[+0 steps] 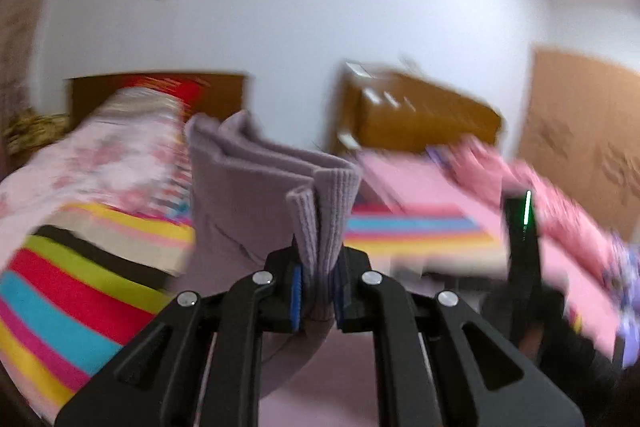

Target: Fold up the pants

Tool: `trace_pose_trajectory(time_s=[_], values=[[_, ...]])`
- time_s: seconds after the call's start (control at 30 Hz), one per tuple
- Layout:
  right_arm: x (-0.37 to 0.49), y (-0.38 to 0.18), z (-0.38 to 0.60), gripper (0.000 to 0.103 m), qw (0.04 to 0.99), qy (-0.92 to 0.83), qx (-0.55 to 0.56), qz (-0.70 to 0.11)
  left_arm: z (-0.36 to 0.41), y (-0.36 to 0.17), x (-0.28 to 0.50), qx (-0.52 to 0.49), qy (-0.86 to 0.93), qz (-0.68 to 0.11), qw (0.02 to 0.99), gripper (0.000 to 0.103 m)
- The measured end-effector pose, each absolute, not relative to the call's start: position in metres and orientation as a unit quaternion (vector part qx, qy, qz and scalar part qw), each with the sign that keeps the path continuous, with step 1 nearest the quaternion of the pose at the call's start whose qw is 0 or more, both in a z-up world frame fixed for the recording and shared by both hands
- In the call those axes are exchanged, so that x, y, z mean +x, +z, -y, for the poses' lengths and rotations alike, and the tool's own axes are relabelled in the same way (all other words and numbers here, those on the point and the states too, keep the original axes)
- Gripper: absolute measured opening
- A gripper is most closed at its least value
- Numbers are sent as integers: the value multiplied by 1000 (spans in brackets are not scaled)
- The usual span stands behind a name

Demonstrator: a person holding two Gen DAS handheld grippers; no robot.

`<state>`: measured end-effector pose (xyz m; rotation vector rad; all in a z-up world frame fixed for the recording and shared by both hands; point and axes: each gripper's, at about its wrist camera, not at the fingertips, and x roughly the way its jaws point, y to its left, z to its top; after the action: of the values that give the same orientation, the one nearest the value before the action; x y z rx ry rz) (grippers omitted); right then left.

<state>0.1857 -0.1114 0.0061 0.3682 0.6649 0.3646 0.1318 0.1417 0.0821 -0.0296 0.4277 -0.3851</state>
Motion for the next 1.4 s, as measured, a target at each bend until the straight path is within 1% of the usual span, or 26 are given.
trace_pose_trajectory(time_s=[0.03,0.1,0.17,0.2,0.27,0.33,0.37,0.4,0.43,0.5,0.57,0.63,0.7,0.8,0.9,1.03,1.1,1.17,1.23,1.27,1.4], values=[[179,9,135,99,914,162,195,-317,-121,69,131,7,-197,-225,954,11],[167,12,167,99,916,141,211,-312,-63,16,129,66,-234,-283,928,11],[154,7,189,99,915,128,212,-319,-34,-26,125,105,-266,-330,900,12],[152,2,194,99,912,130,213,-327,-20,-48,120,140,-268,-349,887,14],[146,-14,196,99,892,161,225,-357,-17,-55,109,164,-263,-329,892,18],[147,-31,189,99,867,204,246,-382,-30,-40,107,129,-269,-323,898,25],[147,-40,184,99,851,230,261,-394,-44,-28,104,100,-265,-305,909,45],[147,-47,184,99,837,250,271,-404,-61,-21,102,77,-261,-291,917,68],[146,-54,176,99,820,271,282,-417,-81,-8,94,39,-258,-268,927,75],[147,-69,158,98,788,300,295,-449,-118,11,79,-30,-267,-237,934,82],[148,-80,137,95,761,320,298,-479,-151,16,65,-76,-253,-223,938,88],[147,-91,118,86,749,320,277,-510,-179,12,58,-85,-199,-233,948,89],[133,-91,98,83,765,311,216,-521,-198,-1,54,-80,-143,-255,953,89],[123,-86,81,82,779,300,164,-526,-215,-23,49,-78,-90,-276,954,89],[122,-83,64,83,784,291,137,-531,-223,-38,49,-66,-60,-287,954,89],[130,-86,42,83,780,296,122,-538,-223,-52,57,-71,-53,-293,952,89],[133,-87,38,83,776,296,143,-539,-223,-53,56,-77,-58,-290,952,89],[136,-91,54,76,773,298,153,-539,-224,-52,49,-77,-58,-287,953,89],[135,-93,69,58,772,295,157,-541,-225,-53,42,-73,-58,-286,954,89],[135,-94,72,54,772,292,159,-541,-227,-53,38,-71,-57,-285,954,89],[133,-91,67,53,782,280,141,-539,-230,-59,33,-88,-57,-290,951,89]])
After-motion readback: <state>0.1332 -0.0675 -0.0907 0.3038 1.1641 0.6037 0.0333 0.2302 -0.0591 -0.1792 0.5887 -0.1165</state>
